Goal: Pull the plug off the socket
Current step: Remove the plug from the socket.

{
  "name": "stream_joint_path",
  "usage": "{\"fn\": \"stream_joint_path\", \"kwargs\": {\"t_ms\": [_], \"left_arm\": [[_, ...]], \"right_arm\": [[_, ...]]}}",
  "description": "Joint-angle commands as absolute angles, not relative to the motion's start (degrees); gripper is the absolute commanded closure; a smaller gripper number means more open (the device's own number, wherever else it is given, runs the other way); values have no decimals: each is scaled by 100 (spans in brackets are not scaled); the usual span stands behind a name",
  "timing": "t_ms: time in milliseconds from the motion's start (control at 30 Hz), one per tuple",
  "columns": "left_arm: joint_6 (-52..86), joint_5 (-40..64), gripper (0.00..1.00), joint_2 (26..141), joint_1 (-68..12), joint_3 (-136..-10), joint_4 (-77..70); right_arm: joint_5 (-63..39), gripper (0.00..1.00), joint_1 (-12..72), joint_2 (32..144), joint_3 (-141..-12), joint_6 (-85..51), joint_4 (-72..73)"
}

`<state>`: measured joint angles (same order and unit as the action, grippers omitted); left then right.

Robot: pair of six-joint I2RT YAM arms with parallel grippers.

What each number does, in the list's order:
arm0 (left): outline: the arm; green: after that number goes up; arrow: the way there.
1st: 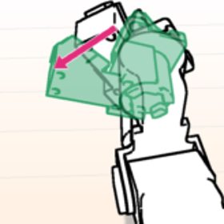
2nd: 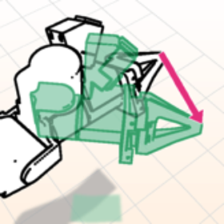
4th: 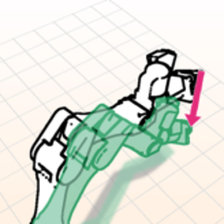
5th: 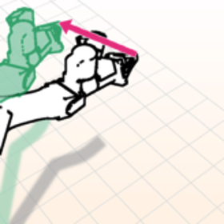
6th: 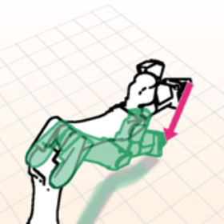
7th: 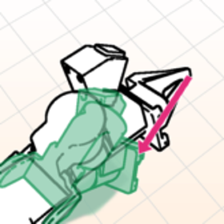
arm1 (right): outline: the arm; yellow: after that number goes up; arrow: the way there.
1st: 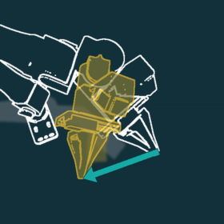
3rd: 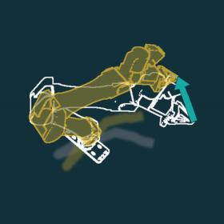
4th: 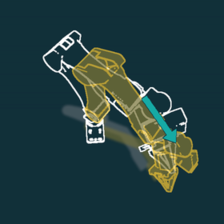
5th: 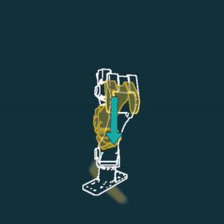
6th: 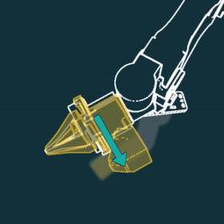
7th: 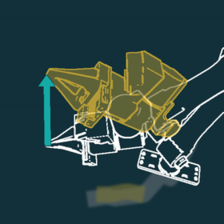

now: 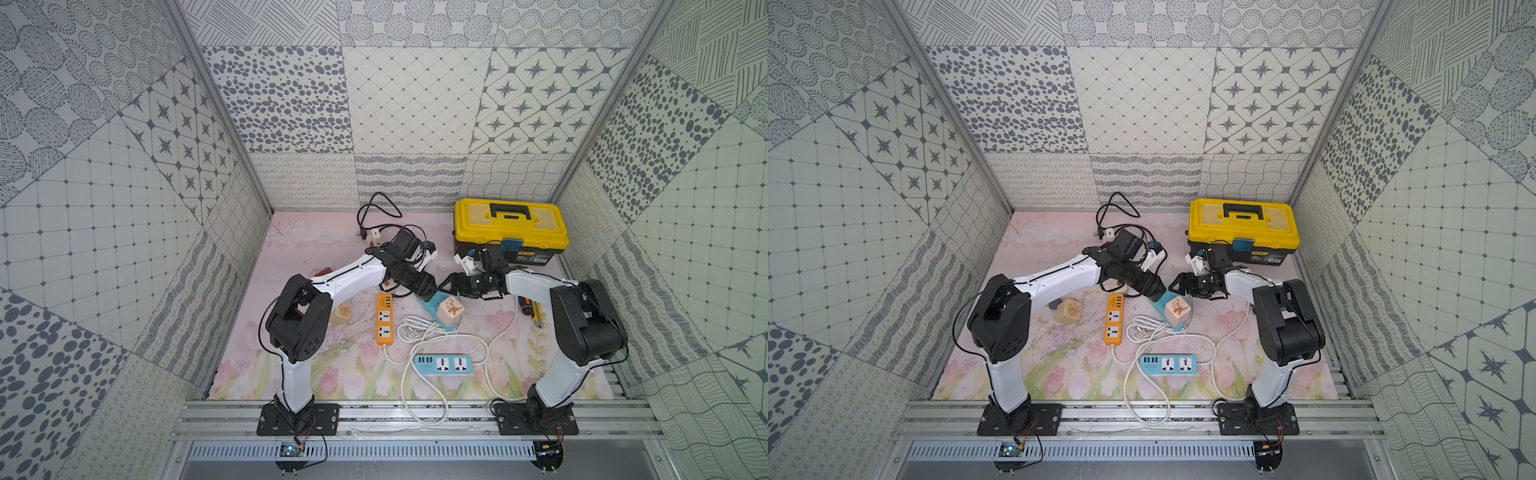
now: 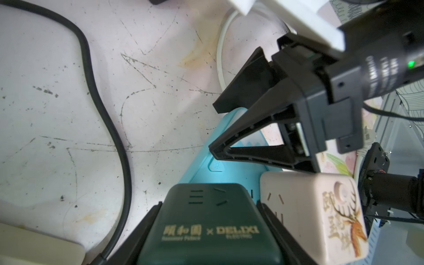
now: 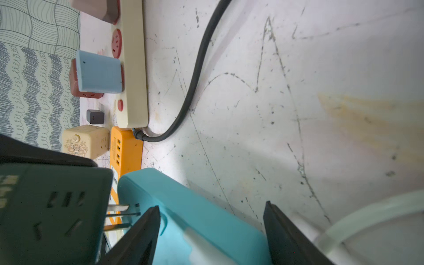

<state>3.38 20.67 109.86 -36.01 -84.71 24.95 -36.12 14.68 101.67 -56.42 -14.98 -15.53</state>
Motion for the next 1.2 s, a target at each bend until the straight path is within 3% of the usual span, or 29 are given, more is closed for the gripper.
{"fn": "stream_joint_path", "kwargs": {"t_ms": [0,233,333,433,600,700,800,933,1067,1167], "left_arm": [[195,2742,77,10935,-3578,-8640,1512],[701,3165,76,10894,-3381,-8649,1349],[1562,3691,76,11444,-3060,-9432,2337],[1624,3099,78,12140,-3037,-10600,4129],[1136,2020,78,12552,-3399,-11665,5552],[212,1533,77,12387,-3830,-11710,5597],[-1032,772,76,11742,-4292,-10707,4601],[-1160,977,74,11213,-4121,-9909,3840],[129,2005,75,11787,-3638,-10951,5178],[874,2525,76,11988,-3507,-11127,5365]], "right_arm": [[-3509,25,1638,10380,-5872,-1240,-1962],[-2874,27,1849,10510,-6003,-931,-2404],[-2665,27,1920,10430,-6000,-820,-2480],[-2664,26,2006,10308,-5970,-742,-2414],[-2666,24,2131,10213,-6004,-669,-2333],[-2725,23,2145,10221,-6020,-693,-2269],[-2696,23,2140,10256,-6033,-720,-2300],[-2575,22,2052,10127,-5914,-836,-2259],[-2341,20,1910,9651,-5678,-955,-2063],[-2009,17,1842,9019,-5557,-989,-2032]]}}
